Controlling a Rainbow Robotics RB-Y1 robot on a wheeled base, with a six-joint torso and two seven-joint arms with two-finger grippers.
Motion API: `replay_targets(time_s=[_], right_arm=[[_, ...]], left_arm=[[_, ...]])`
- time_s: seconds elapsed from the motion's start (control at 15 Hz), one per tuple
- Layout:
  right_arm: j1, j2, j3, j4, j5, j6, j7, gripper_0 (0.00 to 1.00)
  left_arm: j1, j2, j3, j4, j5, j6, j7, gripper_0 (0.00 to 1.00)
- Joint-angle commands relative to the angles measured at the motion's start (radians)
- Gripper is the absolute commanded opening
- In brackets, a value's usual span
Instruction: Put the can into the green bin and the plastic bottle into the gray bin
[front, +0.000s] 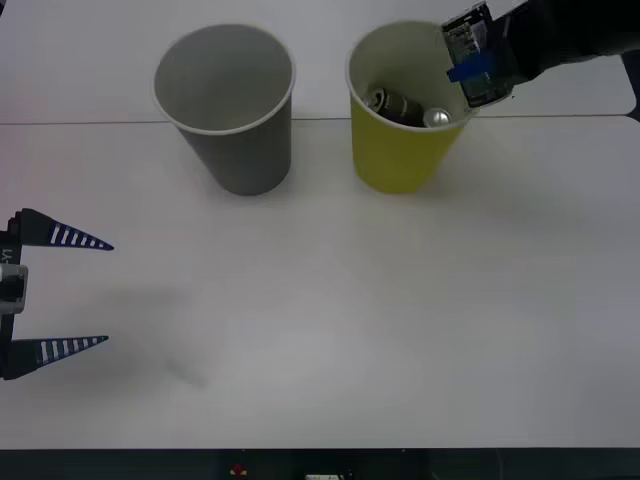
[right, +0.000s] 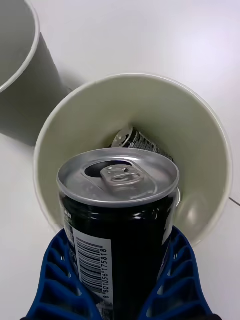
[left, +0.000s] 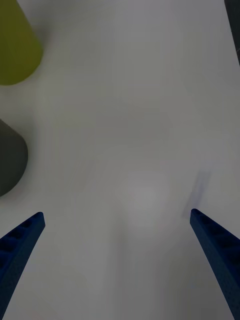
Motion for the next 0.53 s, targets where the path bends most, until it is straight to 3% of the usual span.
replay_targets(time_s=[0.07, 0.33, 0.53], right_arm=[[-0.1, 0.047, 0.065, 0.135, 0.068, 0.0, 0.002, 0.0], [-0.179, 0.096, 0.126, 0.259, 0.143, 0.0, 0.017, 0.0], [-0.182, 0.104, 0.137, 0.264, 0.159, 0.0, 0.018, 0.0]], left_arm=[[0.0, 0.0, 0.0, 0.0, 0.0, 0.0, 0.0, 1.0], [0.0, 0.0, 0.0, 0.0, 0.0, 0.0, 0.0, 1.0], [0.0, 0.0, 0.0, 0.0, 0.0, 0.0, 0.0, 1.0]])
